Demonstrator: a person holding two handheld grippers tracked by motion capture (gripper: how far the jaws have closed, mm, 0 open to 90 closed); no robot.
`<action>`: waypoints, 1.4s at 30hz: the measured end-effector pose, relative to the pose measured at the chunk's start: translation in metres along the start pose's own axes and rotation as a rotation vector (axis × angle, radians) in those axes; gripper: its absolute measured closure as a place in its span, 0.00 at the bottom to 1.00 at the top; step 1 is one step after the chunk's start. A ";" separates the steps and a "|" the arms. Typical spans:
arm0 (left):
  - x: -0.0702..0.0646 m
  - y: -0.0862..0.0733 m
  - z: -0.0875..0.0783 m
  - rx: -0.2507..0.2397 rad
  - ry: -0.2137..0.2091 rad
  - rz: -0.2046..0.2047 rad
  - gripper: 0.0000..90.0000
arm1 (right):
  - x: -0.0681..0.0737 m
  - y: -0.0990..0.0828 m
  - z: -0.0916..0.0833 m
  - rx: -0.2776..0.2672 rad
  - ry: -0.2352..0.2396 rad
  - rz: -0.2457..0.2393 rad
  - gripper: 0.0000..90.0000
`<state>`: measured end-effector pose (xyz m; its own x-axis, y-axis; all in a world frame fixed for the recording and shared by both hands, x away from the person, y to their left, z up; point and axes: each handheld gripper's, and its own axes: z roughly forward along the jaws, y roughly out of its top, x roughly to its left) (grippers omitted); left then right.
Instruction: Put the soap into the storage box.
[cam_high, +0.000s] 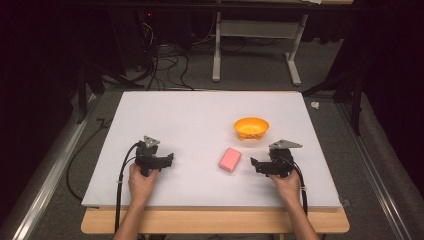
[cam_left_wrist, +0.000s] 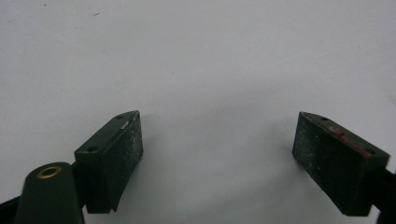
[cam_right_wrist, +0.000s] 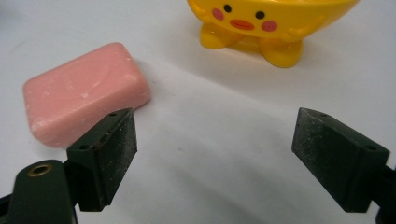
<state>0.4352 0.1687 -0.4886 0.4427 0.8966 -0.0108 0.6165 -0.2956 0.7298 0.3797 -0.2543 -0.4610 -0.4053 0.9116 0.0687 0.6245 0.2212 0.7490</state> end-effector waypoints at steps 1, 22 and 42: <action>0.000 0.000 0.000 0.000 0.000 0.000 0.19 | 0.000 0.000 0.000 0.000 0.000 0.000 0.16; 0.000 0.000 0.000 0.000 0.000 -0.001 0.19 | 0.026 0.011 0.004 -0.022 0.109 -0.077 0.14; 0.000 0.000 0.000 0.000 -0.001 -0.001 0.19 | 0.051 0.032 0.014 -0.026 0.173 -0.167 0.13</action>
<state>0.4353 0.1687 -0.4887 0.4425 0.8967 -0.0118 0.6167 -0.2948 0.7299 0.3884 -0.1956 -0.4432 -0.6113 0.7897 0.0521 0.5225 0.3532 0.7760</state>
